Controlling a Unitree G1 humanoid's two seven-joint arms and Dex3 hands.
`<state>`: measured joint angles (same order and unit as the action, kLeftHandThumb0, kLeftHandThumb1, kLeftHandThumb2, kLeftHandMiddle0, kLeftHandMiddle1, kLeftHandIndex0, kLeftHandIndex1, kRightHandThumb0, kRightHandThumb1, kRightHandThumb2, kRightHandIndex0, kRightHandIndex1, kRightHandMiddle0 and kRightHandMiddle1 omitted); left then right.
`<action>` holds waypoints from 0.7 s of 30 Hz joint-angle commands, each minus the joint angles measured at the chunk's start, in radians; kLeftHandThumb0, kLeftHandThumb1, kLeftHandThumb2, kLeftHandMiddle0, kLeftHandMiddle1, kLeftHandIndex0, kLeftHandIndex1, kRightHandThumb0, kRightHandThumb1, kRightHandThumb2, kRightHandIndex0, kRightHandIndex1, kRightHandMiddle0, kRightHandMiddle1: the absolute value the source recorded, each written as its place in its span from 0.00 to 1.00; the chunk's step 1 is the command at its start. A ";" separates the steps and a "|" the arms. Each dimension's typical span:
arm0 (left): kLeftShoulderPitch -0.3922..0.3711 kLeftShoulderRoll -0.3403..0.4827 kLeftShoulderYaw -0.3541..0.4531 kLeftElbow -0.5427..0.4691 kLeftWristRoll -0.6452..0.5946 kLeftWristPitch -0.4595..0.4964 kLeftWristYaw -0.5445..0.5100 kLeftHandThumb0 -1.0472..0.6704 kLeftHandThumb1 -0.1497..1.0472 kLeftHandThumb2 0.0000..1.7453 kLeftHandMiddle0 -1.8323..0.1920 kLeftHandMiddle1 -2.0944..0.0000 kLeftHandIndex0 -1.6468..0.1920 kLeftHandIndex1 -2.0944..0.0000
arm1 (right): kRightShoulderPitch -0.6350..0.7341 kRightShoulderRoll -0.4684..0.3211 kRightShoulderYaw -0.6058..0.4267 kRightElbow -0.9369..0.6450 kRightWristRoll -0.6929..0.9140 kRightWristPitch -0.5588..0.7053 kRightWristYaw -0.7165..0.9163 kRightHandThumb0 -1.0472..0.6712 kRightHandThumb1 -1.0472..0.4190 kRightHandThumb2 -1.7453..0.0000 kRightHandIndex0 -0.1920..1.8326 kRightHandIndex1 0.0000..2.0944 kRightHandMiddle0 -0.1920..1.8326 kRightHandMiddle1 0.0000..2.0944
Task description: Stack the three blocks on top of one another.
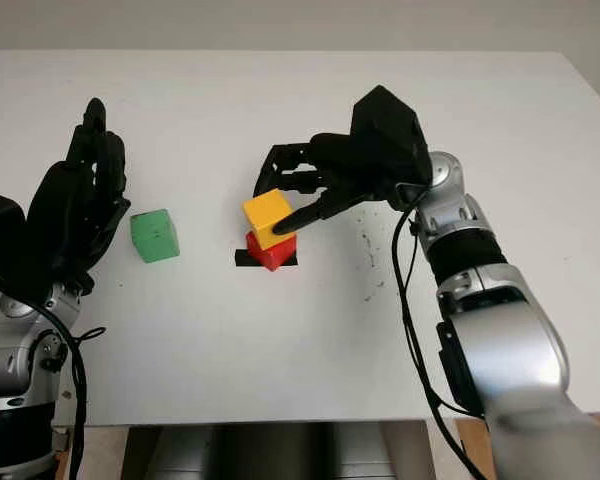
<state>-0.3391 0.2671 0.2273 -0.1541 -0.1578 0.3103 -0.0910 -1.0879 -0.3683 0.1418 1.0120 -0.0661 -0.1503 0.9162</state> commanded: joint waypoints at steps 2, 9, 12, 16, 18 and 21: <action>0.014 -0.004 0.001 -0.020 -0.004 -0.001 0.001 0.13 1.00 0.38 1.00 1.00 1.00 1.00 | -0.011 0.001 -0.005 -0.003 -0.001 -0.023 0.005 0.33 0.10 0.97 0.20 0.03 0.31 0.77; 0.015 -0.001 0.004 -0.016 -0.006 -0.003 -0.006 0.13 1.00 0.38 1.00 1.00 1.00 1.00 | -0.002 -0.010 0.000 -0.010 -0.012 -0.046 0.003 0.35 0.10 0.97 0.19 0.03 0.30 0.77; 0.015 -0.001 0.005 -0.016 -0.005 -0.003 -0.006 0.13 1.00 0.38 1.00 1.00 1.00 1.00 | -0.005 -0.017 0.008 -0.013 -0.024 -0.047 0.013 0.36 0.11 0.97 0.18 0.02 0.26 0.76; 0.015 0.000 0.005 -0.014 -0.006 -0.005 -0.008 0.13 1.00 0.37 1.00 1.00 1.00 1.00 | -0.019 -0.040 0.043 -0.027 -0.074 -0.032 0.037 0.27 0.14 0.97 0.11 0.01 0.13 0.51; 0.015 0.000 0.005 -0.013 -0.005 -0.006 -0.008 0.13 1.00 0.37 1.00 1.00 1.00 1.00 | -0.018 -0.044 0.045 -0.035 -0.081 -0.030 0.040 0.25 0.15 0.97 0.07 0.01 0.12 0.35; 0.014 0.005 0.006 -0.011 -0.008 -0.003 -0.015 0.13 1.00 0.37 1.00 1.00 1.00 1.00 | -0.012 -0.049 0.039 -0.040 -0.080 -0.041 0.037 0.22 0.15 0.97 0.03 0.01 0.10 0.21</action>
<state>-0.3390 0.2659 0.2281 -0.1542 -0.1612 0.3101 -0.1013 -1.0900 -0.4031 0.1851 0.9912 -0.1476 -0.1840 0.9532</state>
